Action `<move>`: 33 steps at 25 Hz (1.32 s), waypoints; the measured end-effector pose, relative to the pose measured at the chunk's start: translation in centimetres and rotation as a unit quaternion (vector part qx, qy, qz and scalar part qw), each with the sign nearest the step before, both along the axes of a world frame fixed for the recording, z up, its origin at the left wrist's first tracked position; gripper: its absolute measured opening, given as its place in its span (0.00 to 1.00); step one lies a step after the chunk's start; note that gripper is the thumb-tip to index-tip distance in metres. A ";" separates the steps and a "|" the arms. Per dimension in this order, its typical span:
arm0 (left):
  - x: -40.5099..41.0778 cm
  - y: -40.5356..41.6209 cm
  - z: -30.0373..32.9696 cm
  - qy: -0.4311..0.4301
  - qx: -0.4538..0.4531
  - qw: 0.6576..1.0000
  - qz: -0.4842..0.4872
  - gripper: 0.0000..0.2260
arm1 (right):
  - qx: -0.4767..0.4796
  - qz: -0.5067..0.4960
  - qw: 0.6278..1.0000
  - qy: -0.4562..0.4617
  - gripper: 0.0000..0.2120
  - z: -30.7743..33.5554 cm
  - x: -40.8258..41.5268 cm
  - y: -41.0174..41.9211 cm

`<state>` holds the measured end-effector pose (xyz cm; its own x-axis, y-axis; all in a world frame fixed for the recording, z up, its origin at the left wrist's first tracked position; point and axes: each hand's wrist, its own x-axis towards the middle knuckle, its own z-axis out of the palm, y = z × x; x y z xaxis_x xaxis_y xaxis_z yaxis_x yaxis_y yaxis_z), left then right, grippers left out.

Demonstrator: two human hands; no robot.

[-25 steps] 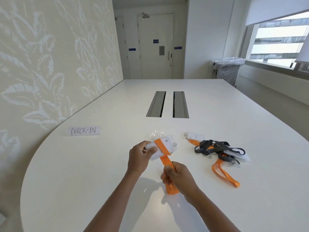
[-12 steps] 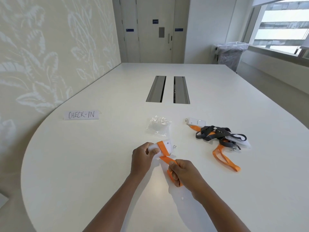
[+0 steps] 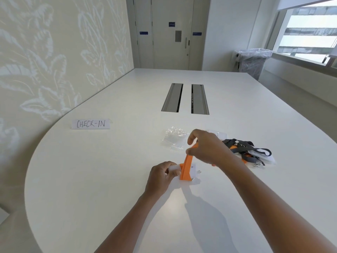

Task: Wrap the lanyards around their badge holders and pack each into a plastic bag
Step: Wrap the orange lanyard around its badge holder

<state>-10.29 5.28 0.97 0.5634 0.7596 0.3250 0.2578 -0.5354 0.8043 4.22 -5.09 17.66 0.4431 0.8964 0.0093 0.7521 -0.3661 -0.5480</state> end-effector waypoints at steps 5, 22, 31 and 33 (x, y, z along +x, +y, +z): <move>-0.1 -0.2 0.0 0.009 -0.019 1.000 -0.023 0.05 | 0.038 0.029 0.988 -0.147 0.07 0.9 1.2 3.3; -0.7 -1.8 4.2 -0.132 -0.104 0.980 -0.111 0.03 | 0.040 0.004 0.940 0.339 0.05 -10.6 6.6 3.6; 0.3 -0.3 7.1 -0.195 -0.107 0.974 -0.043 0.11 | 0.049 -0.002 0.908 0.415 0.06 -12.4 2.5 0.8; 0.5 -0.3 7.5 -0.195 -0.102 0.975 -0.032 0.12 | 0.076 0.008 0.887 0.455 0.10 -12.7 1.9 0.1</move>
